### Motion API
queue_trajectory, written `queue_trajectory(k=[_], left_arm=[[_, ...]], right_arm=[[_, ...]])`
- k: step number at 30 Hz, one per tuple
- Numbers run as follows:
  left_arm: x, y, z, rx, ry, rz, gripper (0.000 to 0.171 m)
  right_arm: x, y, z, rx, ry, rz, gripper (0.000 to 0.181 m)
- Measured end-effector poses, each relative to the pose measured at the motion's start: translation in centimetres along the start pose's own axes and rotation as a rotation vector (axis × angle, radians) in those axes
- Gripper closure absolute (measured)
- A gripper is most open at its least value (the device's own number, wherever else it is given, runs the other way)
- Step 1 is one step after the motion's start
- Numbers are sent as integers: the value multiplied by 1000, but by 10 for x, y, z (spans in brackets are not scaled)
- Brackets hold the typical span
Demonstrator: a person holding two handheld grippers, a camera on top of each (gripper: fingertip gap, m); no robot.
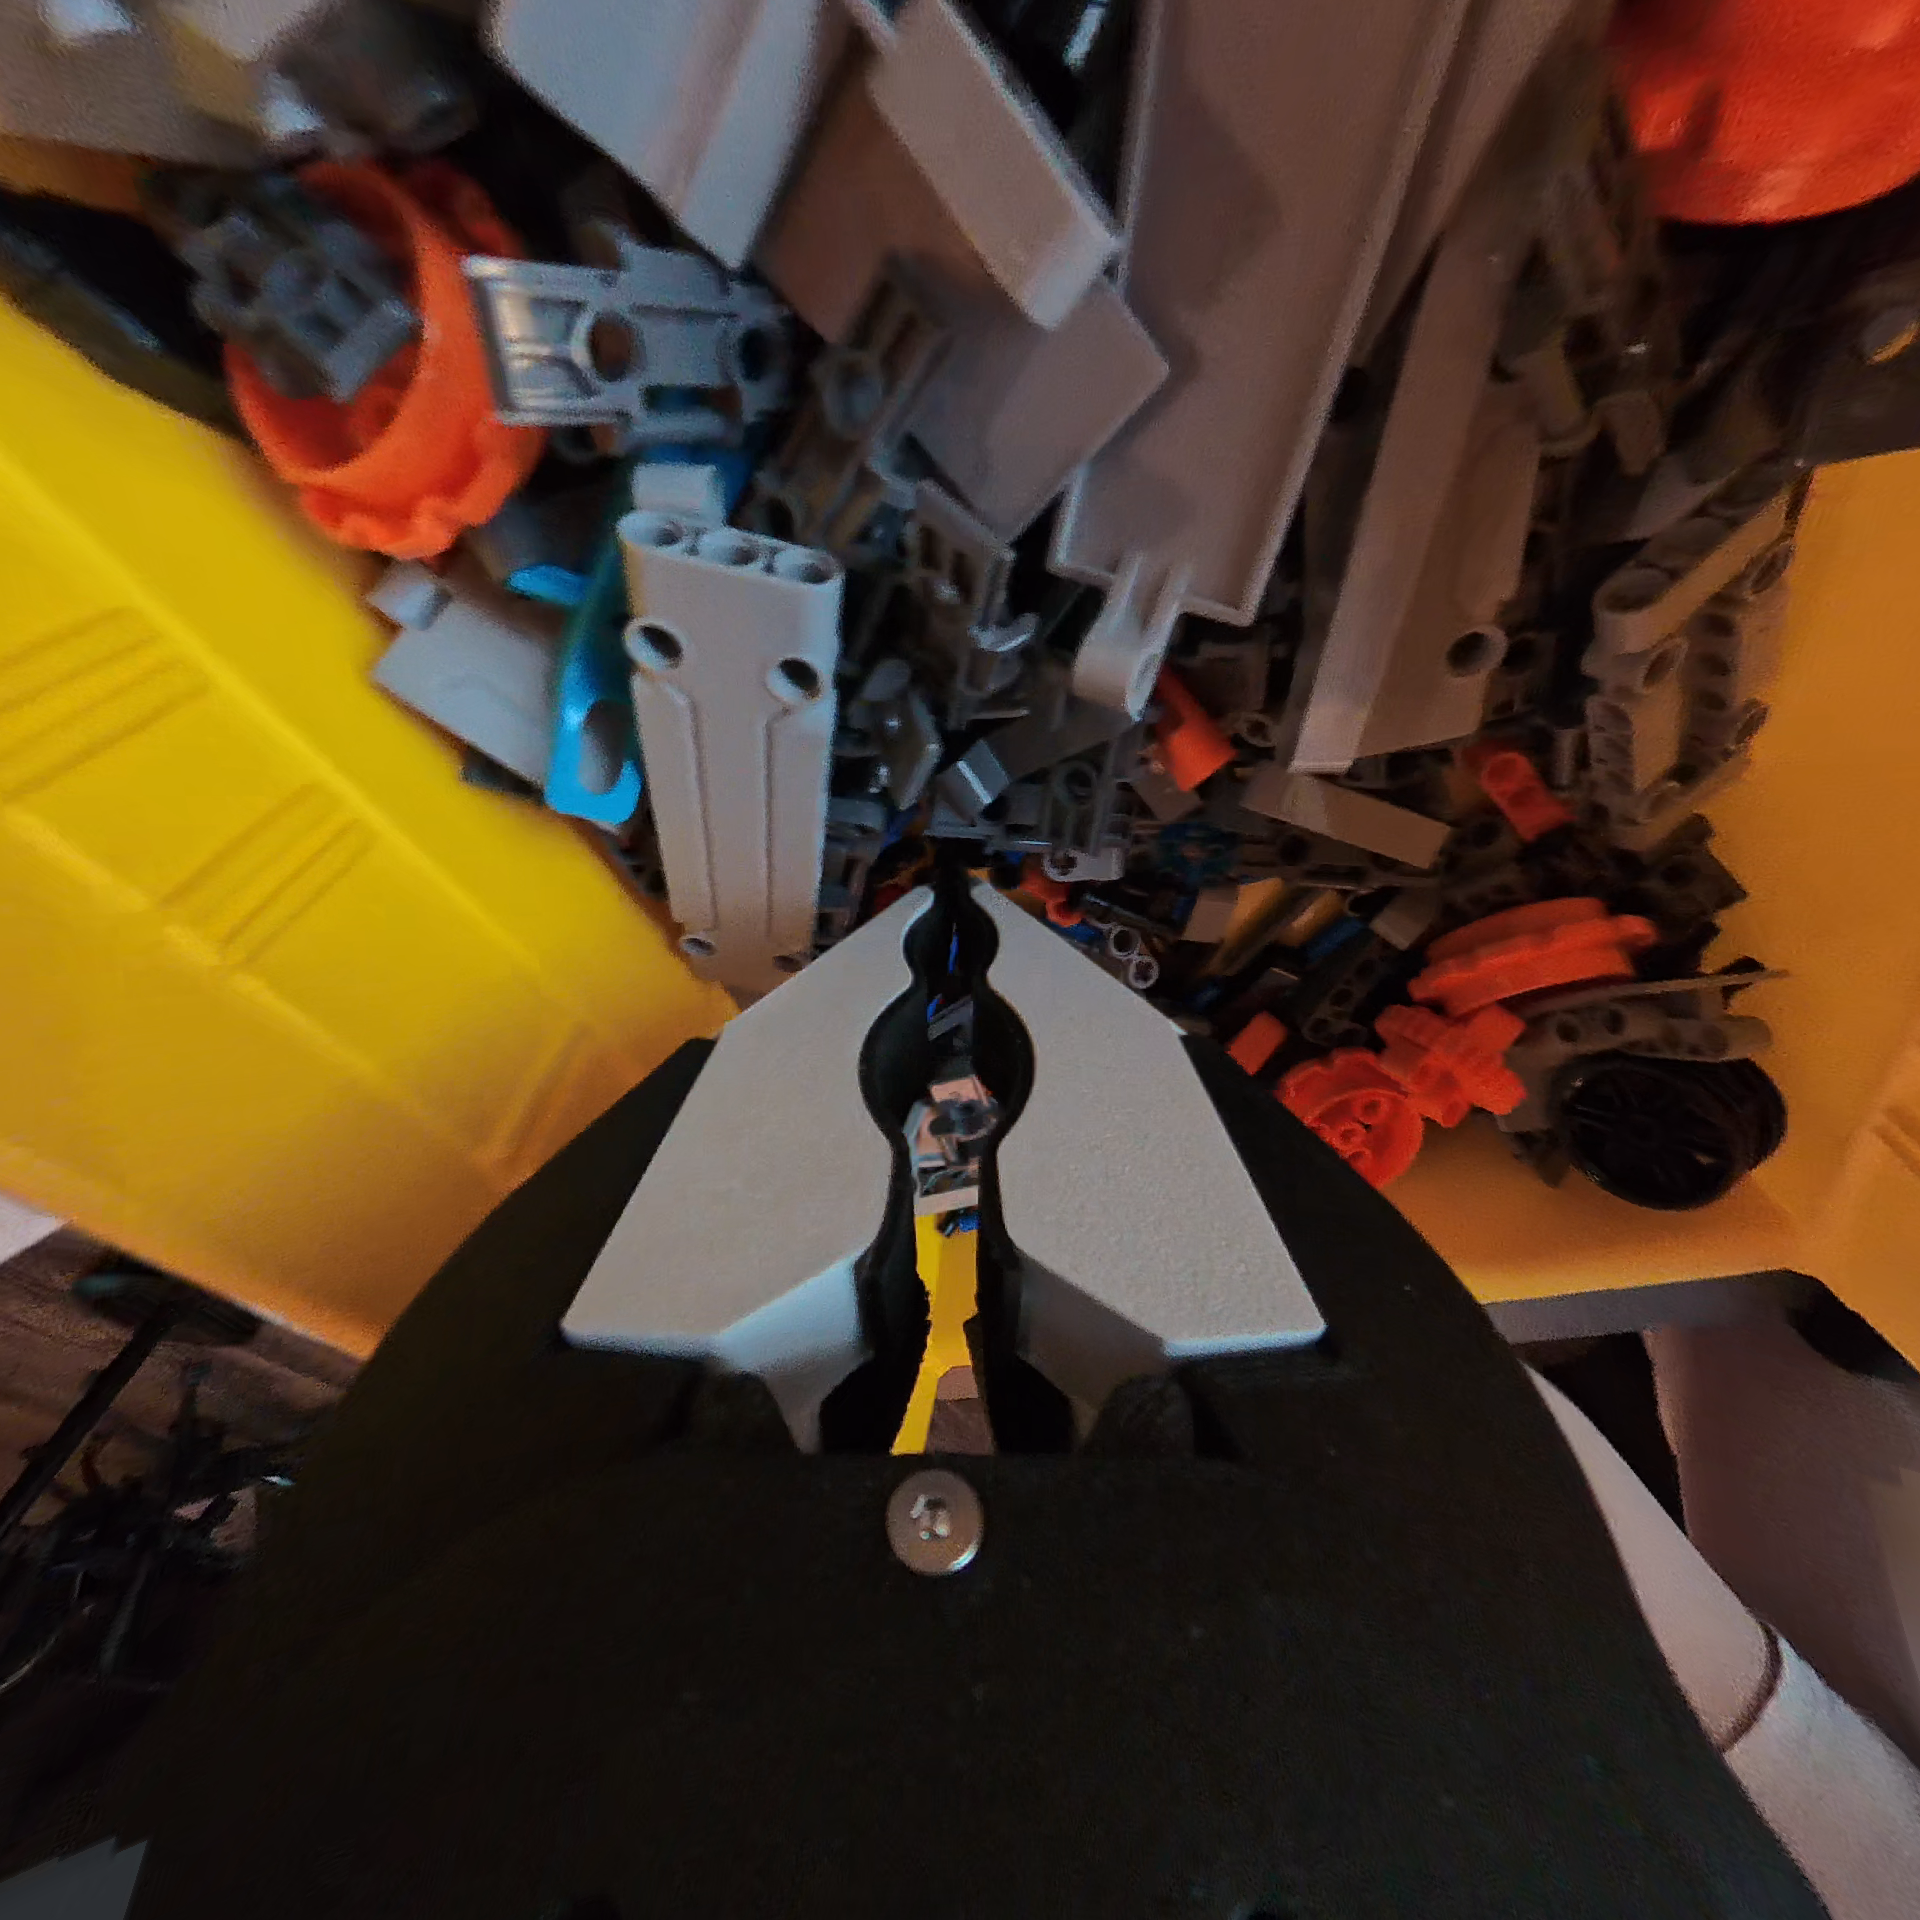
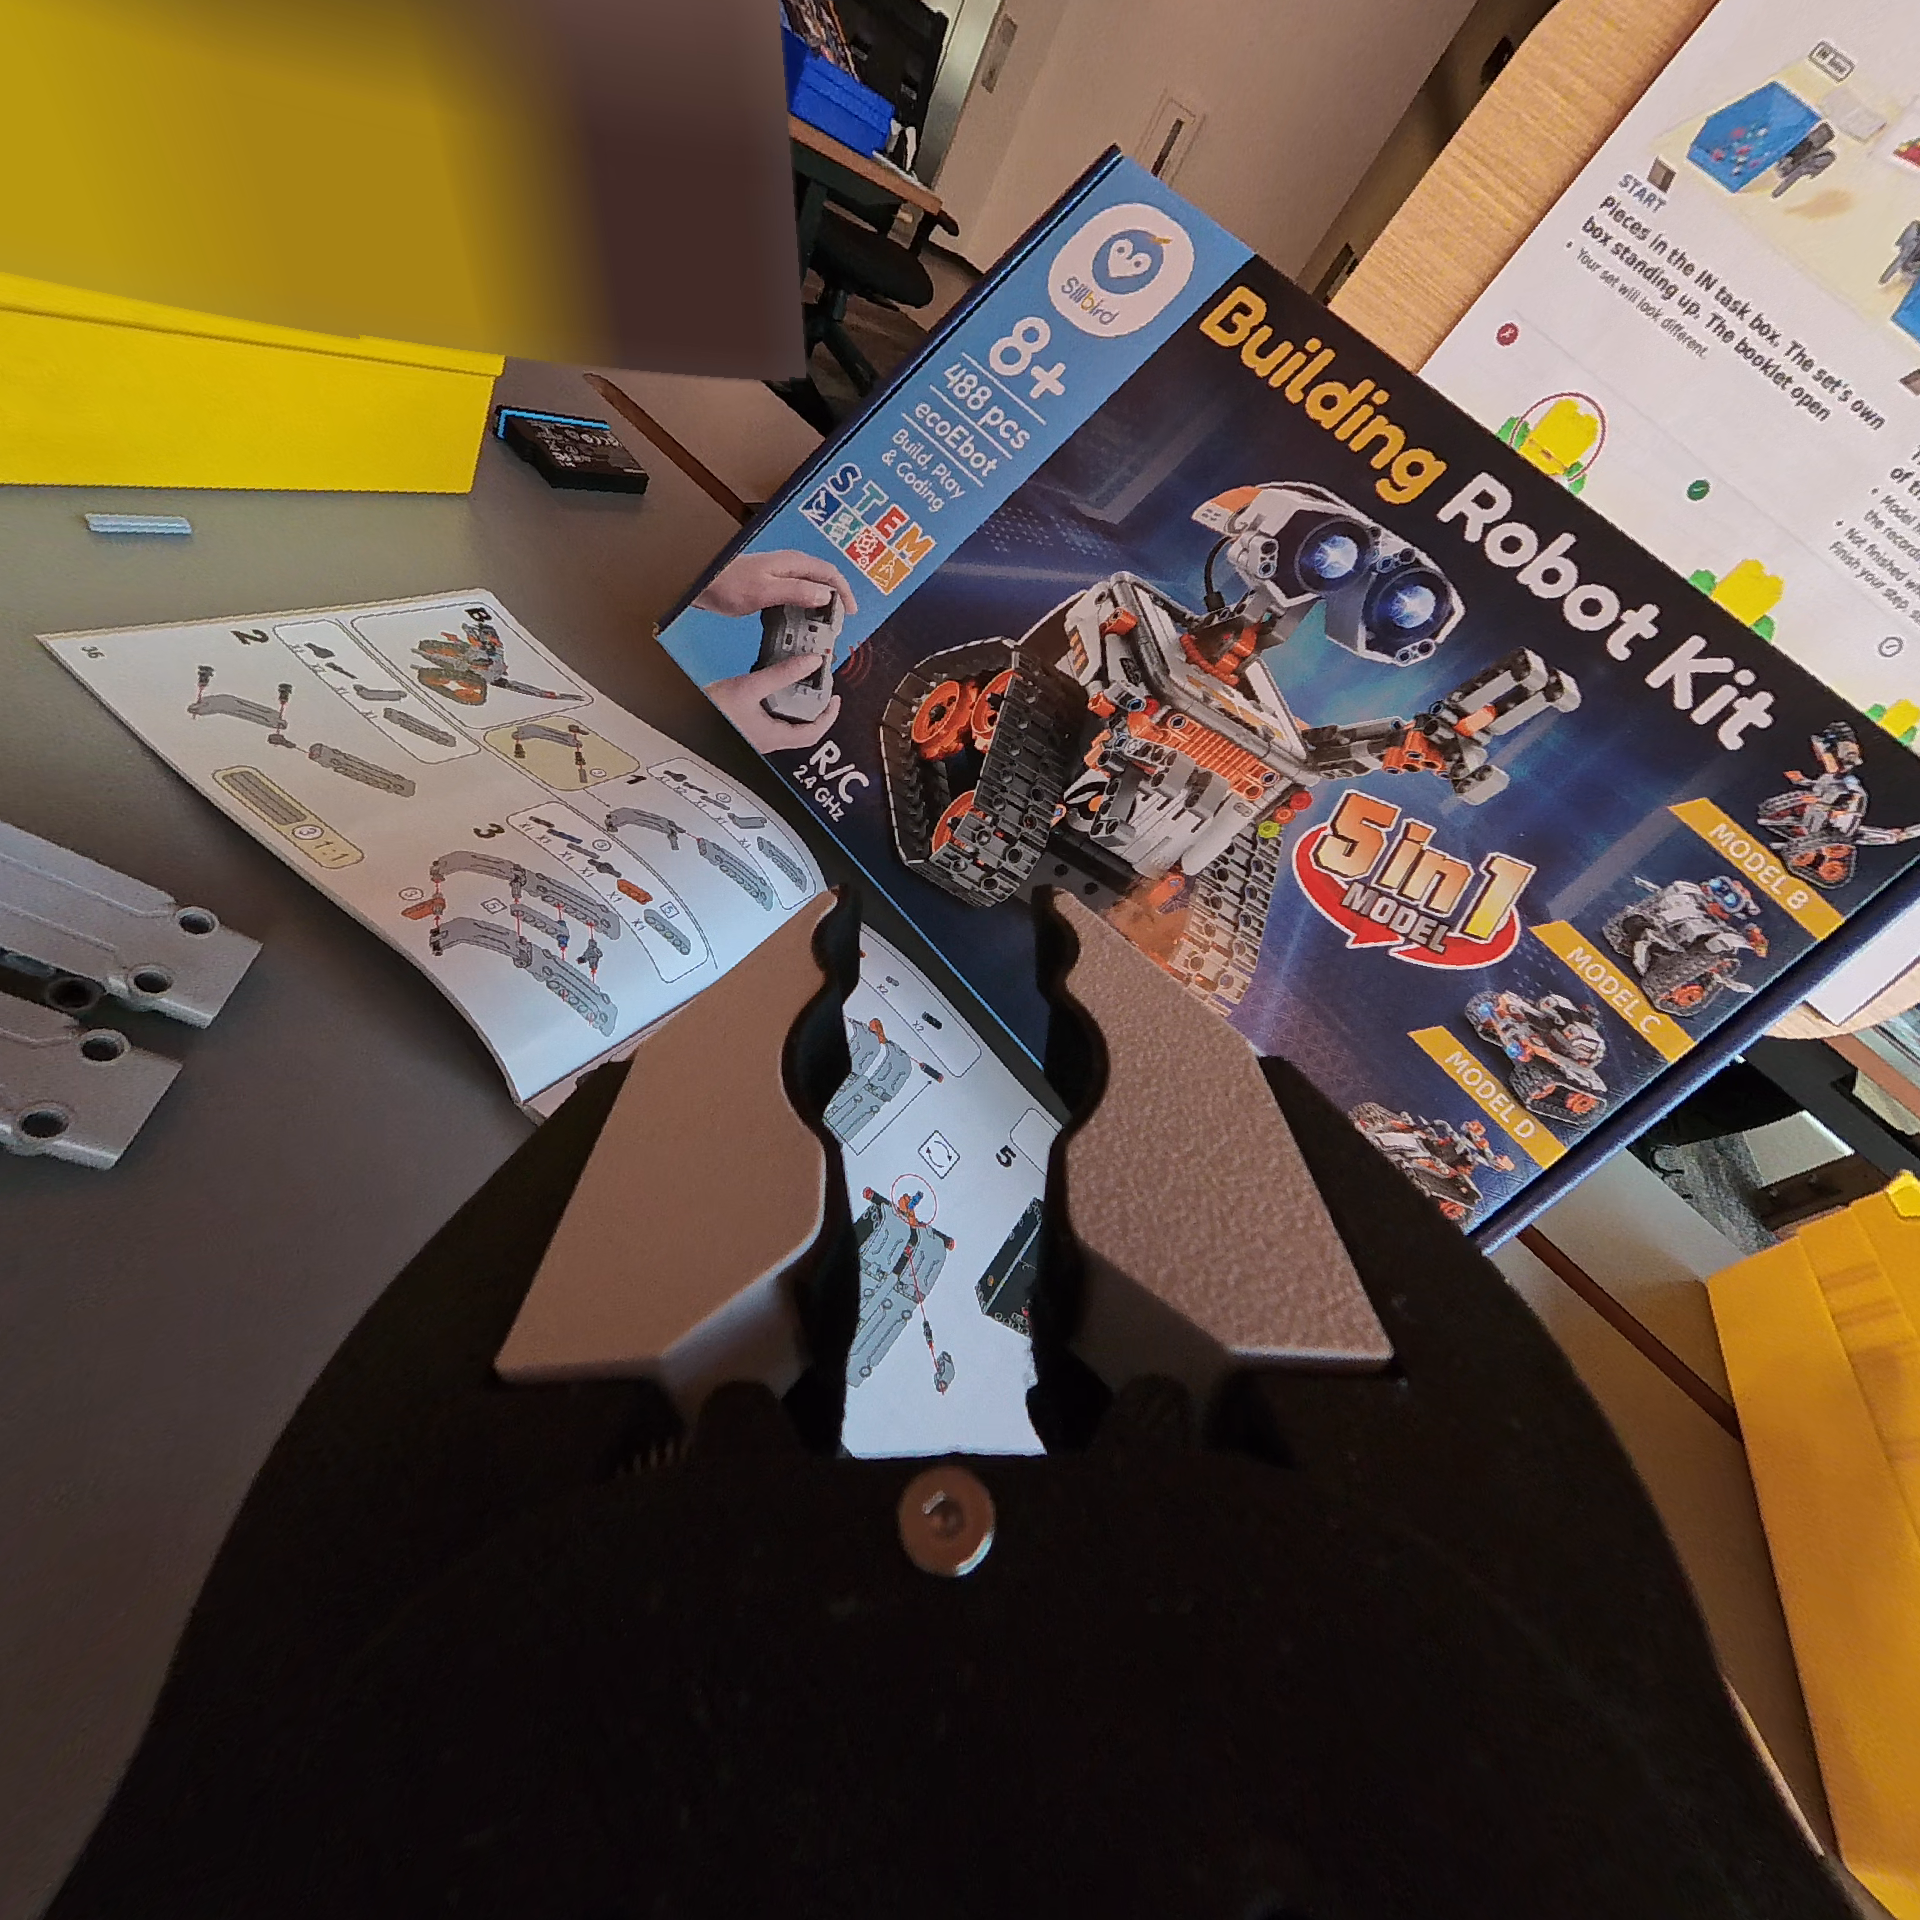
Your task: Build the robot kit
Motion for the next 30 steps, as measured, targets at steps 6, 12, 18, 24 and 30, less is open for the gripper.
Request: queue_trajectory(k=[6,12,18,24,30], left_arm=[[-13,-3,-15,28,92,-49,171],[-9,-6,-14,11,103,-39,171],[-7,-6,-13,1,133,-27,171],[-9,-6,-13,-2,163,-39,169],[-14,-10,-11,-10,186,-71,160]], right_arm=[[-1,-1,-2,7,2,-3,149],[-2,-1,-2,9,1,-5,149],[-1,-1,-3,12,6,-5,149],[-2,-1,-4,19,8,-10,149],[-1,-1,-4,20,17,-10,149]])
Point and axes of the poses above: each gripper's, where its closed fingertips meet, y back along the fingers, x out of its top, z = x × y across the jaws, the point moved 2 cm from there along y, back along the fingers, and after that the axes turned 10 degrees about z, right-handed, at the moved point
